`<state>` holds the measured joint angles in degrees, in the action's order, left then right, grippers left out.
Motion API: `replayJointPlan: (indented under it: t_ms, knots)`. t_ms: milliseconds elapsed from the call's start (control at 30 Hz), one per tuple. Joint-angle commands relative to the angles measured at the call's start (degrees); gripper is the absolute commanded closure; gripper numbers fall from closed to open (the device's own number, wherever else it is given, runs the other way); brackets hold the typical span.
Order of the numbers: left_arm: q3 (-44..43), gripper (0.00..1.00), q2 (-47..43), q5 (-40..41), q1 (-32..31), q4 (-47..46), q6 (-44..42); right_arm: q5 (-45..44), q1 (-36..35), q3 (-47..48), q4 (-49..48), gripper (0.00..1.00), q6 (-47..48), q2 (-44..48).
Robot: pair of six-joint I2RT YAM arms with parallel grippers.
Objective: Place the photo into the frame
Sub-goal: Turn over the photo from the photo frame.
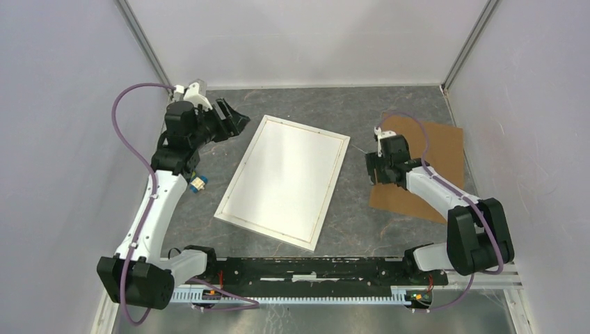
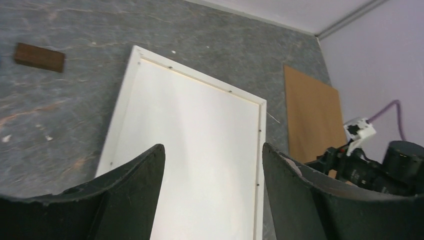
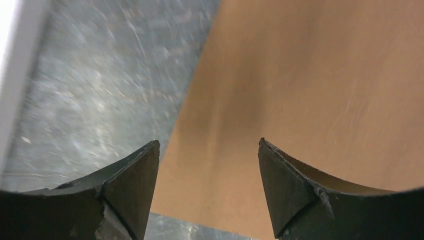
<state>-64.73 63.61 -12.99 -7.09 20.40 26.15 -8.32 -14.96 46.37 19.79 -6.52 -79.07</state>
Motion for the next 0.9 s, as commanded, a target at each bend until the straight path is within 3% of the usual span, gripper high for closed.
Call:
replayJointPlan:
  t_ms: [0, 267, 500, 700, 867]
  knots:
    - [3.0, 0.22, 3.3, -14.1, -0.2, -11.6, 4.9, -5.6, 0.0, -3.7, -5.2, 0.20, 0.3, 4.0]
    - [3.1, 0.22, 10.2, -17.6, -11.5, -13.1, 4.2, -9.0, 6.5, -5.3, -6.1, 0.10, -4.3, 4.2]
    - [0.6, 0.21, 18.0, -20.5, -25.0, -10.2, 2.0, 5.1, 24.0, -9.7, -12.0, 0.10, -11.0, 5.3]
    - [2.5, 0.16, 19.7, -0.6, -38.9, -10.1, -4.4, -2.4, 31.2, -13.5, -15.1, 0.06, -11.4, 8.2]
    - [5.5, 0.14, 23.1, 5.3, -45.2, -17.3, 2.6, -2.3, 38.5, -16.9, -17.5, 0.02, -12.2, 11.6]
